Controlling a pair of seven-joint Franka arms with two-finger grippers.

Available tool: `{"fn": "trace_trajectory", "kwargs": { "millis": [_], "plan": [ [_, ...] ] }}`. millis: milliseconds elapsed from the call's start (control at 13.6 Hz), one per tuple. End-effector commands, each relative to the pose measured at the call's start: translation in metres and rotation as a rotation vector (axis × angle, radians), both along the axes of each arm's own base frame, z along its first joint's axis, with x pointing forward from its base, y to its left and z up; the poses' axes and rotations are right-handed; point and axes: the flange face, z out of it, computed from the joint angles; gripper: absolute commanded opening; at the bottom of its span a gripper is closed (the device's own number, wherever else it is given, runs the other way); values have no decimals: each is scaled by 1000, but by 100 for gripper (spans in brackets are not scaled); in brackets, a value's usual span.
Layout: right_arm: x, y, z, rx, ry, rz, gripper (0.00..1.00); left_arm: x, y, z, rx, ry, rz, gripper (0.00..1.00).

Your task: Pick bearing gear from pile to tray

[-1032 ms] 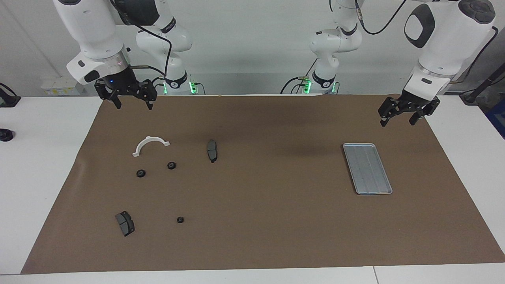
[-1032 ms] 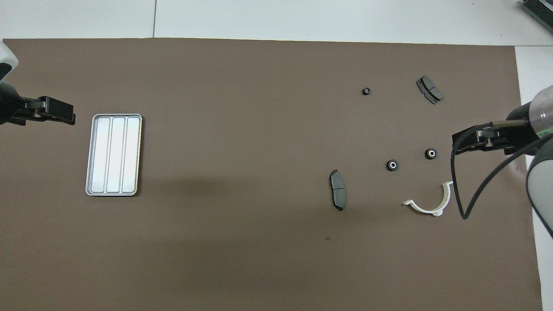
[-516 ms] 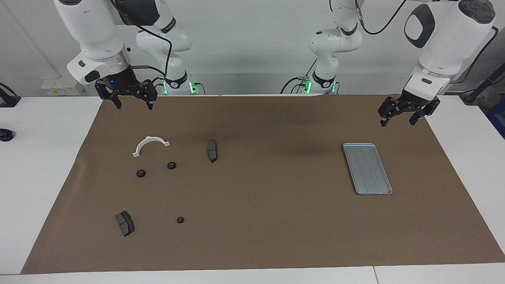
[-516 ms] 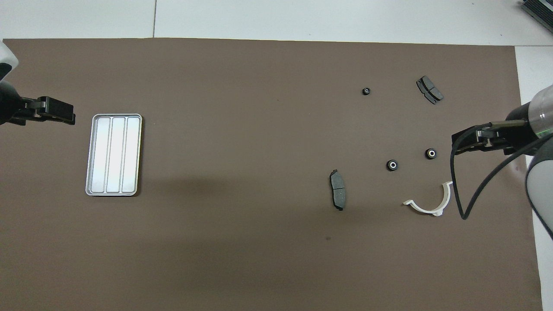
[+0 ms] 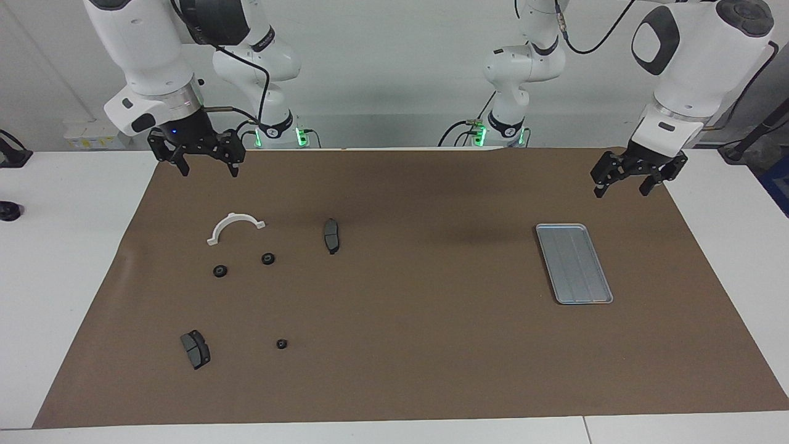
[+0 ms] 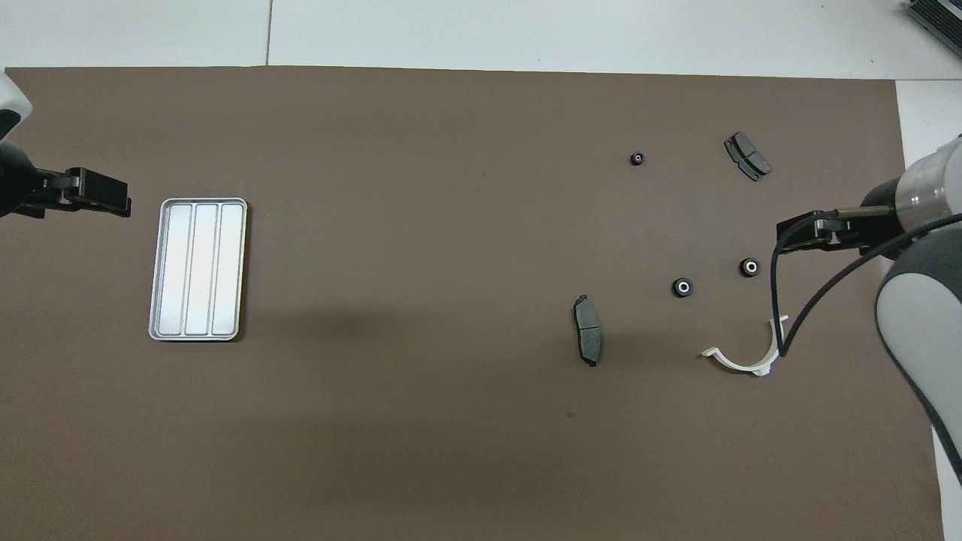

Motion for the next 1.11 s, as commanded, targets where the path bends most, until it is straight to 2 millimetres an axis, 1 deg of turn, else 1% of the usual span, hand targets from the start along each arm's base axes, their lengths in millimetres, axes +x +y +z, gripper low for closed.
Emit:
{"fn": "trace_trajectory", "kwargs": {
  "millis": [0,221,369,516,663,737,885,958,1032],
  "plan": [
    [-11,-22,-39,31,-20,12,100,-8,1,1,19,-8,3,100],
    [-6,-41,-92,29,-45,38,100,-8,1,2,19,-10,3,100],
    [4,-46,-126,30,-34,52,100,-8,1,1,19,-8,3,100],
    [10,-57,-163,32,-22,49,100,-8,1,1,19,-8,3,100],
    [11,-61,-202,30,-52,65,100,-8,1,2,17,-10,4,100],
    [12,-62,-218,28,-67,81,100,-8,1,1,19,-8,3,100],
    [16,-71,-242,27,-82,75,100,-8,1,2,19,-10,3,100],
    [16,-72,-254,26,-90,77,100,-8,1,2,19,-10,3,100],
    [14,-73,-260,24,-101,76,100,-8,1,1,19,-8,3,100]
  ]
}}
